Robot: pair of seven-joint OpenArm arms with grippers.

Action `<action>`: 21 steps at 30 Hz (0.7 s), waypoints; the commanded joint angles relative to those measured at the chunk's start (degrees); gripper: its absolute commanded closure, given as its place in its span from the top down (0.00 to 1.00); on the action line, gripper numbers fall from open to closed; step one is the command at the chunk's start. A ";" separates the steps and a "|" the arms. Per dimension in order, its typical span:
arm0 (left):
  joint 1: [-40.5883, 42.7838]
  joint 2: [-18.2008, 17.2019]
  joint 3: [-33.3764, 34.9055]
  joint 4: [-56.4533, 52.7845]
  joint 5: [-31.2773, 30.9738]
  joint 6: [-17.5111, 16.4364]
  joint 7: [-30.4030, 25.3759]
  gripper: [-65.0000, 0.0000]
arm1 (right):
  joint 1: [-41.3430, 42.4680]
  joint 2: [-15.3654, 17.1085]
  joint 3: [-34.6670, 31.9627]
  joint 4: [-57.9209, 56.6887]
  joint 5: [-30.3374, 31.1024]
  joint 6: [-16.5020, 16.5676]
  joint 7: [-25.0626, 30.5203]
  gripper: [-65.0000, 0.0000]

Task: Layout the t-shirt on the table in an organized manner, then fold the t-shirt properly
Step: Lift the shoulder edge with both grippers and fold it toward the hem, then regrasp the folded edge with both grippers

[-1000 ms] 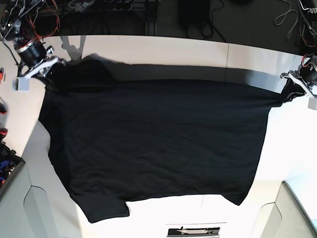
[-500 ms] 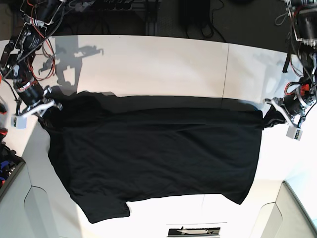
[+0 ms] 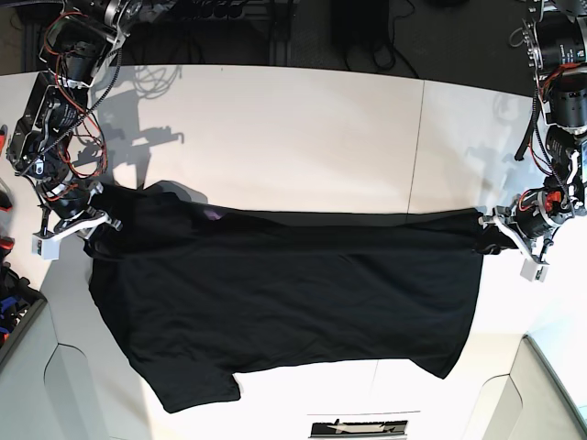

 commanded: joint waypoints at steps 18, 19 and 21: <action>-0.35 -10.38 -2.86 1.99 -24.17 -0.30 15.56 0.44 | -5.70 3.98 5.51 12.94 7.69 0.24 -5.66 0.58; 0.31 -10.32 -2.86 1.99 -24.81 -0.30 15.58 0.44 | -6.71 3.98 5.77 12.94 7.87 0.22 -5.70 0.58; 2.62 -10.29 -2.84 1.99 -26.12 -0.30 15.78 0.44 | -9.31 3.96 6.21 12.94 8.41 0.24 -5.64 0.58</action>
